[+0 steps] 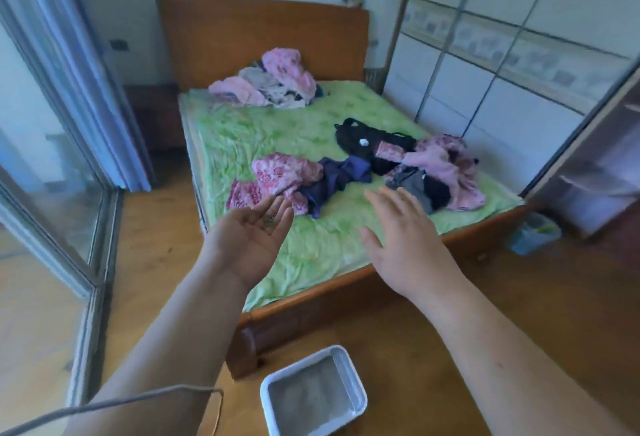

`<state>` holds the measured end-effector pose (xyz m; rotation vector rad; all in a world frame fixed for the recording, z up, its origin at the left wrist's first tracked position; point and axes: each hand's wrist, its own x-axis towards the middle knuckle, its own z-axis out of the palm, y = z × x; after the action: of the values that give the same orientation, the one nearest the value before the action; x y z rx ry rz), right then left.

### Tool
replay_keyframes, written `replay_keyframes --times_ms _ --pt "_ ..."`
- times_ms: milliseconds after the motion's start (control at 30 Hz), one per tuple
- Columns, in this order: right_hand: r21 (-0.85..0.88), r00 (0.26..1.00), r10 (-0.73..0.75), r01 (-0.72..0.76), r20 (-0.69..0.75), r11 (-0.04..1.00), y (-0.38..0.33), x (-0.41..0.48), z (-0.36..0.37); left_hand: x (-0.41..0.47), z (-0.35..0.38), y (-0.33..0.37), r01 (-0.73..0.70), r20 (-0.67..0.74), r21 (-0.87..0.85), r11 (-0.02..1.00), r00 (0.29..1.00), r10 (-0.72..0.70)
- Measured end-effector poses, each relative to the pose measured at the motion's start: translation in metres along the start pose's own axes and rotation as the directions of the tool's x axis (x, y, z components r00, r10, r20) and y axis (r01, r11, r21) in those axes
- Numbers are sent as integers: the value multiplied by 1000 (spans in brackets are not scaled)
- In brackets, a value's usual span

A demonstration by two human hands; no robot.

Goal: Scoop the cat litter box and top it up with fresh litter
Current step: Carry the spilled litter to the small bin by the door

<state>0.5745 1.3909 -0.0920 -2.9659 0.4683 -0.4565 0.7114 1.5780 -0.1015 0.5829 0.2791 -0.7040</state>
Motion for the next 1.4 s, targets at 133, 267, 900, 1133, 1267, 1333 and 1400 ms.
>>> replay_keyframes --times_ms 133,267,900,1133,1267,1333,1400 --pt "-44 987 133 -137 -85 990 42 -17 -44 6 62 -39 75 109 69 995 991 -82" --pt "-79 964 221 -234 -145 969 90 -34 -79 12 118 -82 135 193 134 982 968 -160" --pt "-3 766 597 -616 -239 788 493 -133 -172 98 376 -488 372 301 296 880 838 -455" --pt "32 717 659 -670 -226 741 617 -117 -172 150 435 -587 421 248 312 852 829 -501" --pt "62 685 702 -706 -193 706 669 -93 -153 199 457 -618 440 235 321 838 820 -521" --pt "54 685 706 -710 -181 702 697 -72 -143 234 470 -636 453 220 336 826 815 -536" --pt "46 684 708 -713 -173 700 729 -47 -134 274 485 -654 461 201 345 817 814 -544"
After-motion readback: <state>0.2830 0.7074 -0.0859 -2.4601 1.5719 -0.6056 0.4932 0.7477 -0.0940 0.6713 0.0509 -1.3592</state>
